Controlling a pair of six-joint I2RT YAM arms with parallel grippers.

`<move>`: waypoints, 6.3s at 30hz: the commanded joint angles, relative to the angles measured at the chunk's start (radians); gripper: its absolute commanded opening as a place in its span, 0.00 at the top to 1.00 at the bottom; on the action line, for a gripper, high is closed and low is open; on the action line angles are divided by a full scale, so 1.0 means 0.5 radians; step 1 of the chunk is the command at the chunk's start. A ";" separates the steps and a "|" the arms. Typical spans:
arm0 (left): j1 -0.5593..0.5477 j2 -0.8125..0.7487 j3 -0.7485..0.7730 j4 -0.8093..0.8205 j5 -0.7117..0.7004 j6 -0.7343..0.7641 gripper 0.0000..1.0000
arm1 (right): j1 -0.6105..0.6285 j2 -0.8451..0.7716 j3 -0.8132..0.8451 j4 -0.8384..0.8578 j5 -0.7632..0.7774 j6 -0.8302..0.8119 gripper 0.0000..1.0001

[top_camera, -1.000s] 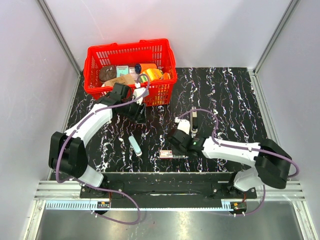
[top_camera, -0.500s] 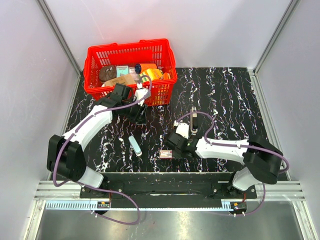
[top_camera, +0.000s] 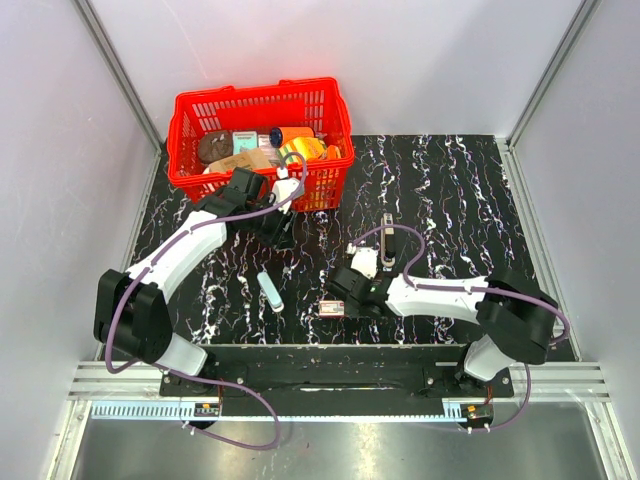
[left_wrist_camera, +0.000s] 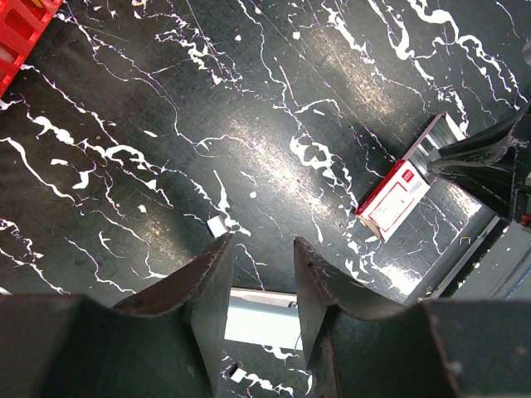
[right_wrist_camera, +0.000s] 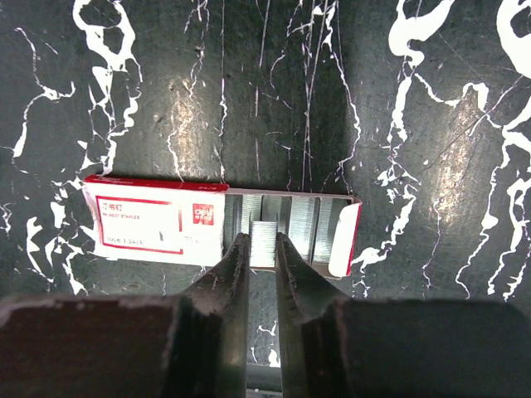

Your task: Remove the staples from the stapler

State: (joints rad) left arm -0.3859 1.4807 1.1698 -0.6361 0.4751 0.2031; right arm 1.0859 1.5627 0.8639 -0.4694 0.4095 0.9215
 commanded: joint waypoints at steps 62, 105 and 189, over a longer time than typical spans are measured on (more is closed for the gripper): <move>-0.041 -0.081 -0.023 0.042 -0.030 0.057 0.62 | 0.016 0.108 0.119 0.092 0.083 -0.125 0.72; -0.185 0.416 -0.140 0.192 -0.539 0.017 0.58 | -0.171 -0.662 -0.335 0.614 0.200 -0.352 0.52; -0.630 0.837 0.149 0.030 -0.453 0.769 0.50 | -0.263 -1.005 -0.534 0.703 0.157 -0.346 0.56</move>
State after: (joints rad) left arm -0.6914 1.8771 1.2285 -0.6106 0.2512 0.6044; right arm 0.9611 1.0634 0.5968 -0.1535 0.4778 0.7490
